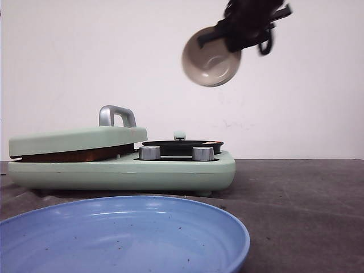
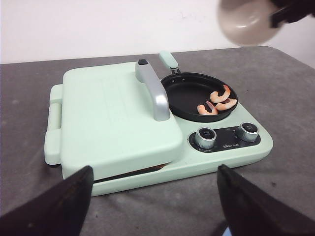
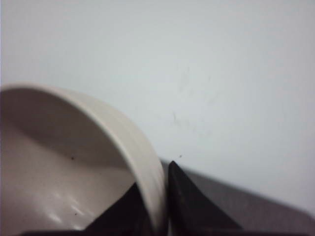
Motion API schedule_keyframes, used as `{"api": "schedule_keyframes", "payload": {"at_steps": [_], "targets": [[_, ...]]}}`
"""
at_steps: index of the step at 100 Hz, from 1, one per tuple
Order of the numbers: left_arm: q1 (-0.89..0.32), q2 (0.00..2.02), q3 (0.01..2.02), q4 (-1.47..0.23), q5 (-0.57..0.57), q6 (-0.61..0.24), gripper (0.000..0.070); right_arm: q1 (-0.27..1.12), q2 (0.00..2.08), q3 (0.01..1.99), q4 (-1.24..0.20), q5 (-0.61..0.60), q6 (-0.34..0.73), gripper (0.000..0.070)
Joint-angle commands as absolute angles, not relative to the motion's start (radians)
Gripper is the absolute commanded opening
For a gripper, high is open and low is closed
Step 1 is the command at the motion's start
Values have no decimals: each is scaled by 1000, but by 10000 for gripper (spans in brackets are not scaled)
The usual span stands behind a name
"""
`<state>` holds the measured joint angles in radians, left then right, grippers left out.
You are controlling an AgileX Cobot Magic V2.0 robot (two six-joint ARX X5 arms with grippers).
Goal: Make breakfast with bread and shrimp
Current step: 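Carry the empty bowl back and lower it onto the table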
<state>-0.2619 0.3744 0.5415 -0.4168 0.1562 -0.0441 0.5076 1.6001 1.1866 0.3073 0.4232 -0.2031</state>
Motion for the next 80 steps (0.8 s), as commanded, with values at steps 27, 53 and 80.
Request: {"api": "schedule_keyframes", "payload": {"at_steps": [27, 53, 80], "targets": [[-263, 377, 550, -424, 158, -57, 432, 395, 1426, 1356, -259, 305, -7, 1], [-263, 377, 550, -427, 158, -68, 433, 240, 1433, 1567, -617, 97, 79, 1], [-263, 377, 550, -427, 158, -68, 433, 92, 1482, 1588, -799, -84, 117, 1]]}}
